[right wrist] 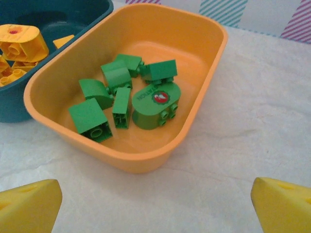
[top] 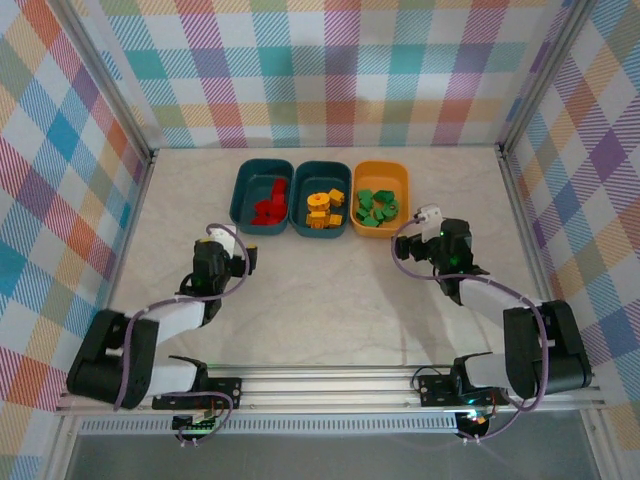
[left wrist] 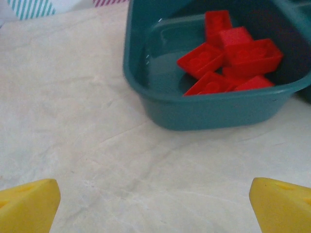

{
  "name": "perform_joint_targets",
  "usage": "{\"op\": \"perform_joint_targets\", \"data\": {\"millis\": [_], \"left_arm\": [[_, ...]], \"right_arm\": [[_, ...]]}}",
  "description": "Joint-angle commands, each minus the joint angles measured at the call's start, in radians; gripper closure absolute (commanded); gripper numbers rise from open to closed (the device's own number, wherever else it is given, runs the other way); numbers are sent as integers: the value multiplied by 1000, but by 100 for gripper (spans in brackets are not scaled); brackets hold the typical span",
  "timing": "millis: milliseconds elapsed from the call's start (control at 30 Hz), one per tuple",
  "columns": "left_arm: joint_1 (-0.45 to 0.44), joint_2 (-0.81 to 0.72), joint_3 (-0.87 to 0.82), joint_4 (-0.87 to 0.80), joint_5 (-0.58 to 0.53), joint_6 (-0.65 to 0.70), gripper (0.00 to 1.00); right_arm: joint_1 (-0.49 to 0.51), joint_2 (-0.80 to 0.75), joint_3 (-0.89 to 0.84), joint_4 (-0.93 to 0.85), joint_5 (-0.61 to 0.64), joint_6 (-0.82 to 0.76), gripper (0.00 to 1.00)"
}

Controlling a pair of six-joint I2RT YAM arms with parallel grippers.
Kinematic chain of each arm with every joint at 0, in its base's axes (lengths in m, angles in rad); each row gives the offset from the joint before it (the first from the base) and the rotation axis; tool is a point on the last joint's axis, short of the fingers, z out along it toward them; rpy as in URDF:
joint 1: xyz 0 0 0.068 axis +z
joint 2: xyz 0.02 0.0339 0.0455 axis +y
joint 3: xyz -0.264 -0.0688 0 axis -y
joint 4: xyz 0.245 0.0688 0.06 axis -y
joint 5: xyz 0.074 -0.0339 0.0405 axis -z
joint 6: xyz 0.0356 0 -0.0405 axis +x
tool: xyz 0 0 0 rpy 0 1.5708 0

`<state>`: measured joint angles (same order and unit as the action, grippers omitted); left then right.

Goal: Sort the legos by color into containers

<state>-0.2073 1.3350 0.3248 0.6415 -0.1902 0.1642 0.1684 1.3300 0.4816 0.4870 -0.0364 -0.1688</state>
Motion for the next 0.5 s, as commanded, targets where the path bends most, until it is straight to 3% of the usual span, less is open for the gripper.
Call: {"op": "perform_joint_targets", "data": {"millis": [0, 133, 167, 267, 300, 333, 467], "left_arm": [[45, 79, -36, 275, 49, -40, 0], [101, 240, -22, 423, 118, -74, 0], [113, 209, 8, 309, 125, -91, 0], [154, 222, 74, 197, 139, -137, 0], [168, 230, 89, 183, 140, -158, 0], [167, 228, 88, 179, 146, -157, 0], [167, 228, 88, 178, 143, -155, 0]], "right_arm": [[-47, 64, -87, 239, -56, -9, 0], [-75, 77, -154, 380, -21, 37, 0], [-83, 93, -166, 419, 7, 58, 0], [-124, 212, -175, 558, -12, 120, 0], [-128, 218, -152, 525, -8, 122, 0], [-132, 188, -104, 378, 5, 132, 0], [-179, 213, -70, 357, -28, 183, 0]]}}
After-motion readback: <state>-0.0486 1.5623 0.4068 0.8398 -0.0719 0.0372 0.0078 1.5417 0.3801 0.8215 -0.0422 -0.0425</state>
